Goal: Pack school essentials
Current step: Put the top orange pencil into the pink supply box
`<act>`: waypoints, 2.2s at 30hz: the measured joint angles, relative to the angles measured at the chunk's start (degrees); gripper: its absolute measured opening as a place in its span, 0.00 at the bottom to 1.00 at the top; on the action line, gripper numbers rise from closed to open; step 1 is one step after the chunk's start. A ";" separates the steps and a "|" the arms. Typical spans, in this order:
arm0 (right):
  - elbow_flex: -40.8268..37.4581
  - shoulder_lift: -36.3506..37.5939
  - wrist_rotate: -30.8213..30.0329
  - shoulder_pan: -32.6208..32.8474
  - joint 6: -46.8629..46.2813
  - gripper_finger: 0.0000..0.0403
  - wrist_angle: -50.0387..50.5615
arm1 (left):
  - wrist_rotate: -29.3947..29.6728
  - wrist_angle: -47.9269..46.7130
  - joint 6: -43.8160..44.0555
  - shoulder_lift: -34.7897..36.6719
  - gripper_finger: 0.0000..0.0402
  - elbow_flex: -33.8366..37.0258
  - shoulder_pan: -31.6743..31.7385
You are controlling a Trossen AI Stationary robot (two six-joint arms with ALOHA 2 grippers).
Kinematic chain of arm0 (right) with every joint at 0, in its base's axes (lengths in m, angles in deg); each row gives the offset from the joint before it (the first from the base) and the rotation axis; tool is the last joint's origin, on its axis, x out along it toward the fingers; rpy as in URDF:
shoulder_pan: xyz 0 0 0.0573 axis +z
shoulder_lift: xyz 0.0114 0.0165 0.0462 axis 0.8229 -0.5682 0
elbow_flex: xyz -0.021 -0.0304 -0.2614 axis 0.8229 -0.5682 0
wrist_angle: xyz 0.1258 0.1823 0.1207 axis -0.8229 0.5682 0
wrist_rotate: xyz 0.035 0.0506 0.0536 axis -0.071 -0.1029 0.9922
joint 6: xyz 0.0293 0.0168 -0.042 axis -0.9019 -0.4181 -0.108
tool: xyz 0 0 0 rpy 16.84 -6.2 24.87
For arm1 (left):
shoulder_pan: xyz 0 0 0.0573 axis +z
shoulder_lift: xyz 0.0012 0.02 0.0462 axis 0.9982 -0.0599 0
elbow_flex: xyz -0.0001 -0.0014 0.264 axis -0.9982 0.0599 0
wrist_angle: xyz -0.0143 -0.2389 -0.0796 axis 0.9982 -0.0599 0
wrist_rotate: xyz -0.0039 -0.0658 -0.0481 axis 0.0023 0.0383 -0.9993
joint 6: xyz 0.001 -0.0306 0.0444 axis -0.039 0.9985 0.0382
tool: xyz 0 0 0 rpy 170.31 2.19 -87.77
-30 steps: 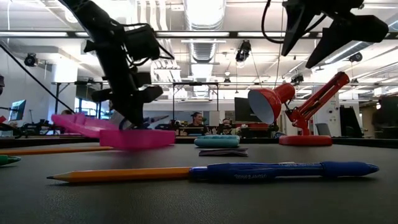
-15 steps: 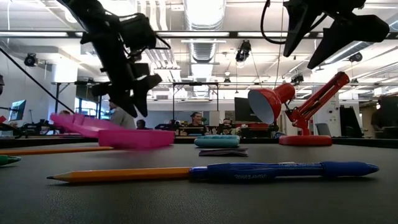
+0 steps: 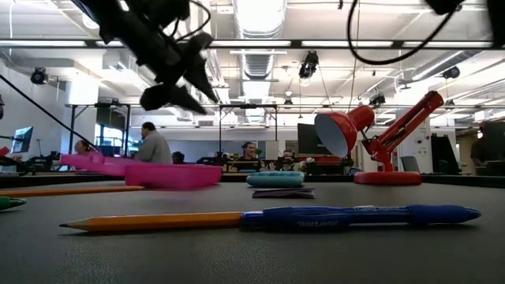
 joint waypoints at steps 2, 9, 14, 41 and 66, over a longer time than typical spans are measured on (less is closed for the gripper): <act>-0.02 0.00 1.52 1.94 -2.91 0.57 0.21 | -0.29 2.51 0.10 -0.12 0.40 -0.17 -1.69; -0.09 -0.14 -3.18 5.88 -8.32 0.57 -0.01 | -4.40 4.65 3.16 0.05 0.40 0.16 -7.09; -0.11 -1.51 -5.74 6.11 -4.51 0.57 -3.10 | -14.84 1.94 4.14 0.17 0.40 0.40 -14.86; 0.63 -9.94 -5.78 6.07 -4.82 0.57 -13.38 | -1.06 -27.16 19.62 -2.32 0.40 13.66 -25.28; 0.67 -9.88 -5.85 6.07 1.64 0.57 -12.96 | -0.25 -25.83 19.44 -0.94 0.03 8.65 -25.24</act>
